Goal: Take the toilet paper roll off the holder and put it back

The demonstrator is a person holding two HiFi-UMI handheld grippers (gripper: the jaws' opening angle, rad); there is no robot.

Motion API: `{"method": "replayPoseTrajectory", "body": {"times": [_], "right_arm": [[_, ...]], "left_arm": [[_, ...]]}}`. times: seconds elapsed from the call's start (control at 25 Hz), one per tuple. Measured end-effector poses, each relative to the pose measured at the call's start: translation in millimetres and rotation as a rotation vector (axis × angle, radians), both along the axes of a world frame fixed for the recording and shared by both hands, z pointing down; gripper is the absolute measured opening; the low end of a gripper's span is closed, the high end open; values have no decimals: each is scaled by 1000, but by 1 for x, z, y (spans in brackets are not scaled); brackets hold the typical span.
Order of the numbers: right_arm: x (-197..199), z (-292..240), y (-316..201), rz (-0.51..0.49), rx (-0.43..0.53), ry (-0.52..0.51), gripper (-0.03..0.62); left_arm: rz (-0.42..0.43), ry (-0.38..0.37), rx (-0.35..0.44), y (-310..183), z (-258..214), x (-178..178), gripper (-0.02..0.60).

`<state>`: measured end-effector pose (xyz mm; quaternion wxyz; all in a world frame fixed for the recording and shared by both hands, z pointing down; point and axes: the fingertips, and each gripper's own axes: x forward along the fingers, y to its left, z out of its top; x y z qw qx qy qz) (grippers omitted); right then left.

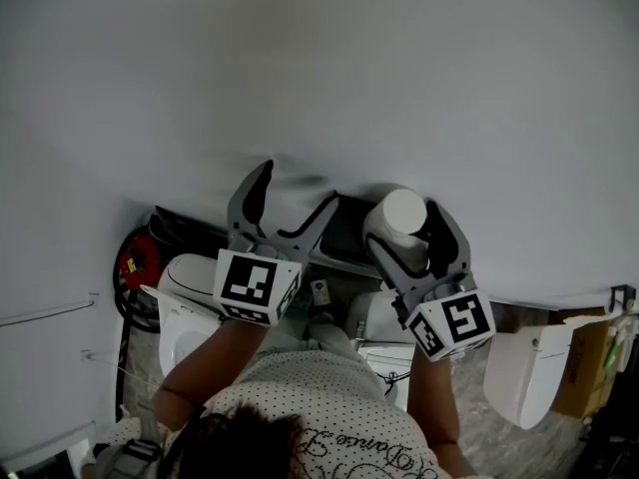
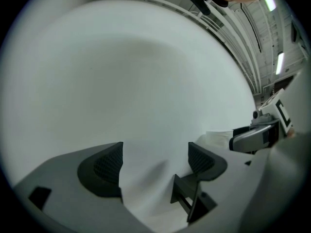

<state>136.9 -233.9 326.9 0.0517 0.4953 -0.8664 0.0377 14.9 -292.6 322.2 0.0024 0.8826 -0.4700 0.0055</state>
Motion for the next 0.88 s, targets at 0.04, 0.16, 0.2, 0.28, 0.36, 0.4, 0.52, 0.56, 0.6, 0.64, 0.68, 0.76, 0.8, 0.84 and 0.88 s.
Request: {"method": "replayPoseTrajectory", "body": {"times": [0.04, 0.16, 0.2, 0.28, 0.36, 0.4, 0.52, 0.56, 0.6, 0.64, 0.68, 0.76, 0.8, 0.84, 0.88], "right_arm": [[-2, 1, 2, -15, -9, 16, 445], [-5, 4, 8, -45, -33, 79, 437], [-4, 6, 9, -52, -44, 98, 432], [-4, 10, 8, -63, -66, 130, 421], [-4, 14, 6, -69, -88, 162, 398], [-5, 16, 4, -72, -98, 177, 390], [-5, 22, 1, -68, -125, 223, 351], [-4, 23, -1, -63, -129, 235, 331], [-3, 23, -2, -59, -131, 242, 317], [-2, 24, -3, -55, -132, 245, 305], [-1, 24, -4, -53, -132, 246, 298], [-2, 24, -4, -53, -132, 245, 295], [-2, 24, -4, -54, -131, 244, 295], [-2, 24, -4, -55, -130, 244, 294], [-2, 24, -4, -55, -129, 243, 293]], "left_arm": [[-1, 0, 3, 2, -1, 0, 402], [-3, 0, 12, 10, -7, 2, 402], [-3, -2, 14, 11, -8, 2, 402], [-3, -3, 14, 12, -8, 3, 402], [-3, -4, 13, 12, -7, 1, 402], [-3, -4, 12, 12, -6, 1, 402], [-5, -7, 7, 11, -4, -1, 402], [-6, -8, 7, 11, -4, -1, 402], [-7, -9, 7, 10, -4, -2, 402], [-8, -10, 8, 10, -4, -2, 402], [-9, -11, 9, 9, -4, -3, 402], [-10, -10, 10, 9, -4, -3, 402], [-10, -9, 10, 9, -5, -4, 402], [-10, -9, 10, 9, -5, -4, 402], [-8, -9, 10, 9, -5, -3, 402]]}}
